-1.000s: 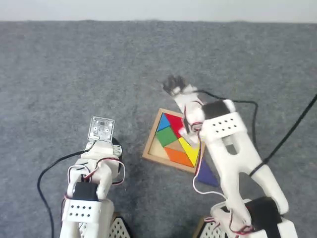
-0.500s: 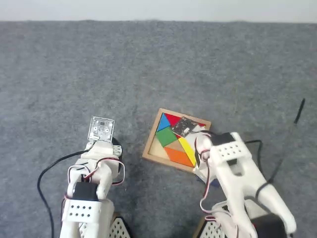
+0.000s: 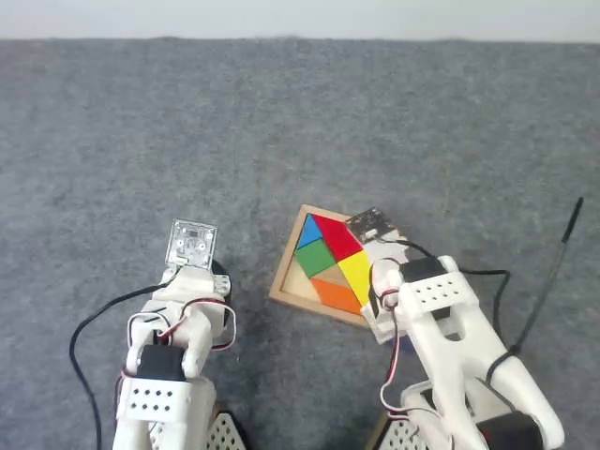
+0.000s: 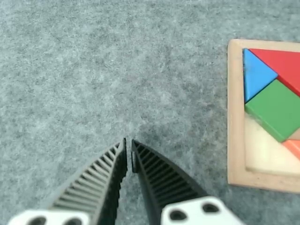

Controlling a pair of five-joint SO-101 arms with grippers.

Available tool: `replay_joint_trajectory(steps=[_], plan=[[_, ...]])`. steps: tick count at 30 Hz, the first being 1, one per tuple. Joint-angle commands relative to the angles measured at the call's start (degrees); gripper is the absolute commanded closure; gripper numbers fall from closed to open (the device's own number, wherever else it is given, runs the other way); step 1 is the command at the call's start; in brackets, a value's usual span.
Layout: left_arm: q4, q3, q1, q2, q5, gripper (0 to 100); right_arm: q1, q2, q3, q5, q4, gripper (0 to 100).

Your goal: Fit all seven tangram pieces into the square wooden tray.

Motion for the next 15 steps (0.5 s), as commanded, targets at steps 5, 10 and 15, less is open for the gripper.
replay_joint_trajectory(steps=[5,10,15], plan=[[0.09,-0.48,-0.26,-0.70,0.26,99,-7.16,-0.40,-1.93,0.00,0.22,81.9],[0.09,-0.48,-0.26,-0.70,0.26,99,-8.48,0.31,-0.97,-0.09,-0.04,81.9],[0.09,-0.48,-0.26,-0.70,0.26,99,-8.57,0.31,2.11,-0.09,-2.68,81.9]])
